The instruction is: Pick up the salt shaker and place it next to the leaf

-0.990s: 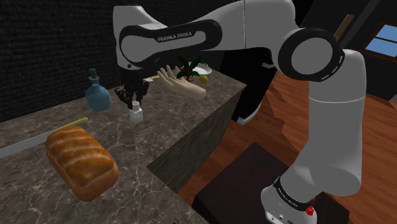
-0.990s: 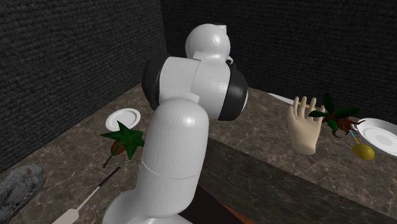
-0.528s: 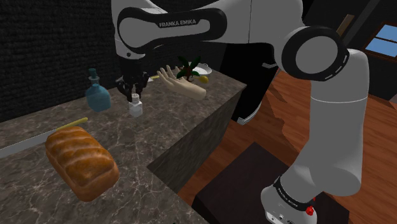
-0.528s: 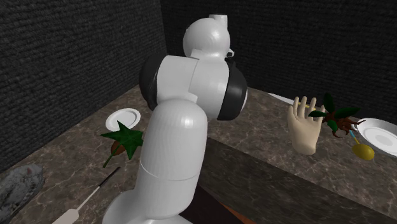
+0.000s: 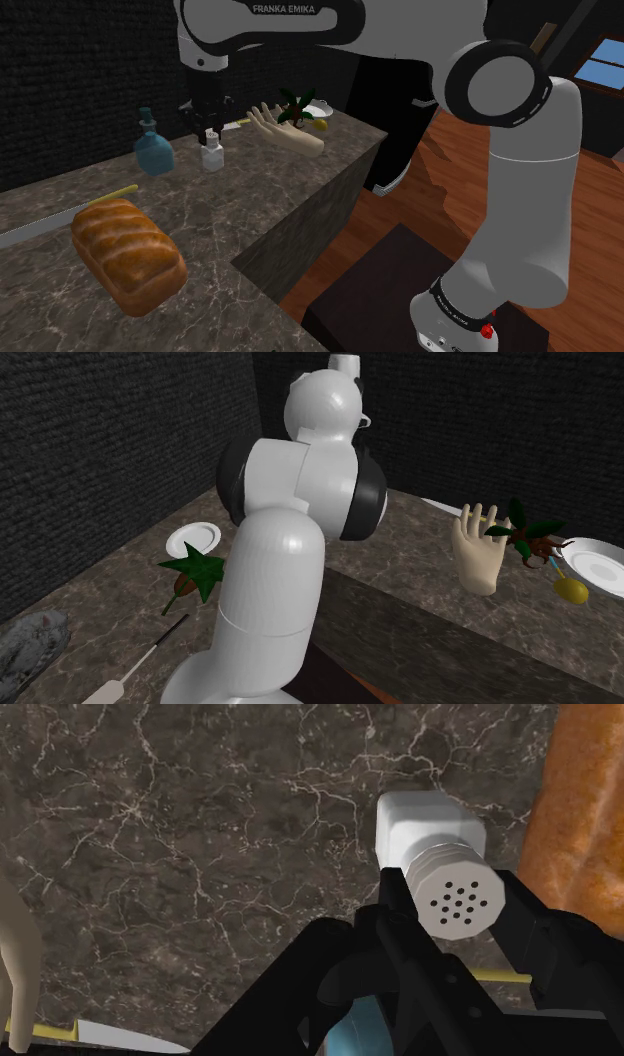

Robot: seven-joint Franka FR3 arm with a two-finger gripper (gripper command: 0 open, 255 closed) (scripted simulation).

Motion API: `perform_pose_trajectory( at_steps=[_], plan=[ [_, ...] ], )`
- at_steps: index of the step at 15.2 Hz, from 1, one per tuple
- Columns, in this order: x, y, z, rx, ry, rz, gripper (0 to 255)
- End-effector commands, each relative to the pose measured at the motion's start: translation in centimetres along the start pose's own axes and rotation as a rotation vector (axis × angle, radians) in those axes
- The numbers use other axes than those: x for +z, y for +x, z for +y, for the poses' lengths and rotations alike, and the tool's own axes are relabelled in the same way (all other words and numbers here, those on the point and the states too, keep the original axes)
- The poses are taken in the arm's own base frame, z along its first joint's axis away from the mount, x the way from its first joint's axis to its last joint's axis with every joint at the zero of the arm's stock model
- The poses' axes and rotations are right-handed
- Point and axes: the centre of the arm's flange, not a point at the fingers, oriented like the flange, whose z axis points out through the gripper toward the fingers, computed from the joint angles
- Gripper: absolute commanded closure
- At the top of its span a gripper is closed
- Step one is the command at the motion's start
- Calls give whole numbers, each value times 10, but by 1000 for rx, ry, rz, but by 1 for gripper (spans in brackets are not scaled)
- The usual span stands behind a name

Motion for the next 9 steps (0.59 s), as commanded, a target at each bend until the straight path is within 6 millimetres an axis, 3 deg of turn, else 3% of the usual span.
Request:
perform_pose_trajectory(
  at_steps=[1, 7, 9],
  plan=[
    [-10, 0, 0, 0, 0, 0, 255],
    [-36, -1, 0, 0, 0, 0, 255],
    [-36, -23, -15, 0, 0, 0, 255]
  ],
)
